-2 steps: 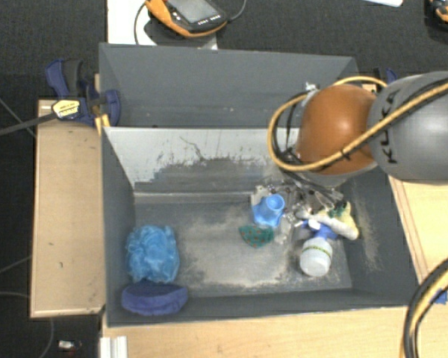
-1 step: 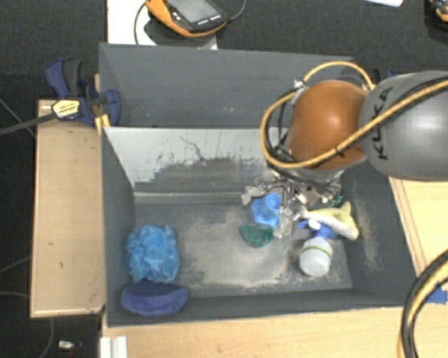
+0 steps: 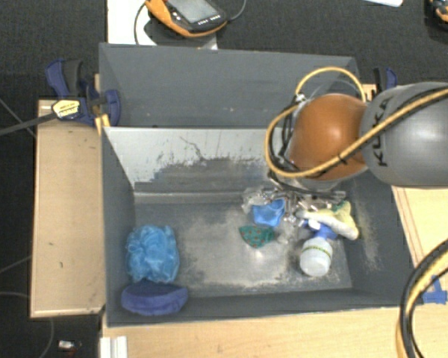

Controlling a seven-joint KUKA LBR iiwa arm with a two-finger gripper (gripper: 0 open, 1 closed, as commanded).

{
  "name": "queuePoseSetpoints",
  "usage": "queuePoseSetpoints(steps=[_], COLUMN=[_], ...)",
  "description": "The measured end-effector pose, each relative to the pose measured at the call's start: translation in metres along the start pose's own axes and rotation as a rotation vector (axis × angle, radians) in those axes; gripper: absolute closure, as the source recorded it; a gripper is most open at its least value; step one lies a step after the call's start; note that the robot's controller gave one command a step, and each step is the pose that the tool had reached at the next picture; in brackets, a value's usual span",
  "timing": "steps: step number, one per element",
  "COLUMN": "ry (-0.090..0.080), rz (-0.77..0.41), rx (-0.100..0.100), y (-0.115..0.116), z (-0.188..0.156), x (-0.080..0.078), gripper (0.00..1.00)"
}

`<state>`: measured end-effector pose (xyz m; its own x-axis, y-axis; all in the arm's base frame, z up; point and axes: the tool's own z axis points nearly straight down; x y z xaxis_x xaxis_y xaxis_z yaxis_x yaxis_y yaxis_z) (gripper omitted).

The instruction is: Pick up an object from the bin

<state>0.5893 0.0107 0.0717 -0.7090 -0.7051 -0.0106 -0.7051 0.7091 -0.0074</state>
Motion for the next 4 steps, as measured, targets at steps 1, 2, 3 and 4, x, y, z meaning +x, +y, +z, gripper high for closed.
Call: queuePoseSetpoints(steps=[1,2,3,4], ry=[-0.003,-0.002,0.003,-0.001], rz=[-0.433,-0.429,-0.428,-0.429], rx=[-0.001,-0.003,-0.013,-0.005], y=[-0.001,0.000,0.002,0.000], z=[0.000,0.000,-0.024,-0.063], x=[-0.006,-0.006,-0.004,-0.006], gripper=[1.00,1.00,1.00,1.00])
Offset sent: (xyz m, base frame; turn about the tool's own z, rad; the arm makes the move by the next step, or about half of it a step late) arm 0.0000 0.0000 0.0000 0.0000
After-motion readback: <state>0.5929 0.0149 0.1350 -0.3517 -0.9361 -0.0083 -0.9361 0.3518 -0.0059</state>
